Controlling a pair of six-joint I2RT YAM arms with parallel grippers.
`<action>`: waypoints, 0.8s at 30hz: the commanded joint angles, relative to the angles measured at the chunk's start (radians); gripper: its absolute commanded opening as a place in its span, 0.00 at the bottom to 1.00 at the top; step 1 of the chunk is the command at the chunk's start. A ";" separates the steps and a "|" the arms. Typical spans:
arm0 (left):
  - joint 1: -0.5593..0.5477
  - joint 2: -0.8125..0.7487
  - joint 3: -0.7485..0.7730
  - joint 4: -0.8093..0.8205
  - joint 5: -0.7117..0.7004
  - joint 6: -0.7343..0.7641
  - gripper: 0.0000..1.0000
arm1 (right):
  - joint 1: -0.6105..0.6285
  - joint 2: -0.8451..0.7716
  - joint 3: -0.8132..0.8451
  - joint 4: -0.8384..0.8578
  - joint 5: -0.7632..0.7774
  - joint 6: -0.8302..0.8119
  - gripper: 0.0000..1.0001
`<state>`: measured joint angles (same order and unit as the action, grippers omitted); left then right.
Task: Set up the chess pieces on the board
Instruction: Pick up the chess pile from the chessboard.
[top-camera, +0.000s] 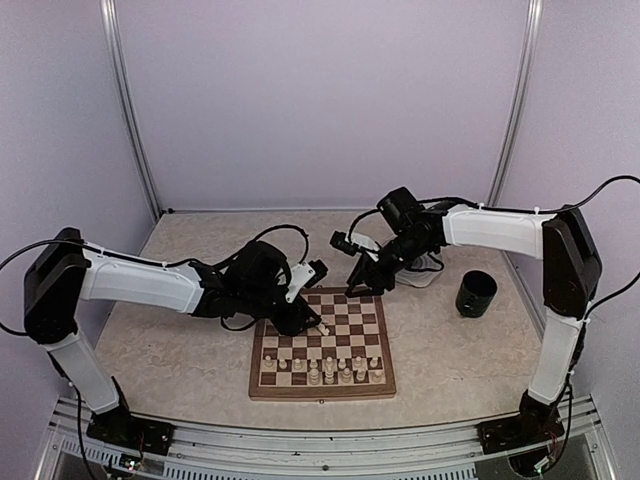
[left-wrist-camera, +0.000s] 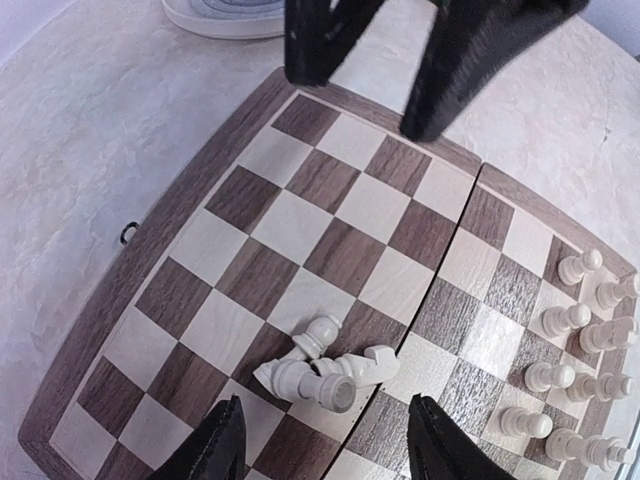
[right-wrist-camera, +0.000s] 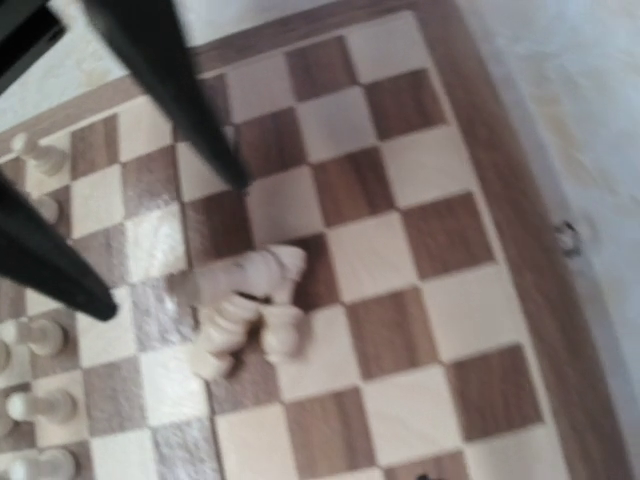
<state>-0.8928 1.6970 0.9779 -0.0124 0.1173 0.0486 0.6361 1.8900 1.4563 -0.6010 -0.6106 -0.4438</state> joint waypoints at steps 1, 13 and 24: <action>-0.039 0.050 0.076 -0.115 -0.103 0.083 0.55 | -0.037 -0.036 -0.027 0.044 -0.014 0.017 0.40; -0.079 0.160 0.199 -0.236 -0.240 0.132 0.36 | -0.075 -0.029 -0.031 0.048 -0.030 0.034 0.41; -0.081 0.142 0.197 -0.219 -0.230 0.123 0.33 | -0.075 0.000 -0.022 0.040 -0.056 0.036 0.41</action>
<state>-0.9676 1.8503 1.1549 -0.2321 -0.1131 0.1661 0.5663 1.8851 1.4342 -0.5655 -0.6365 -0.4175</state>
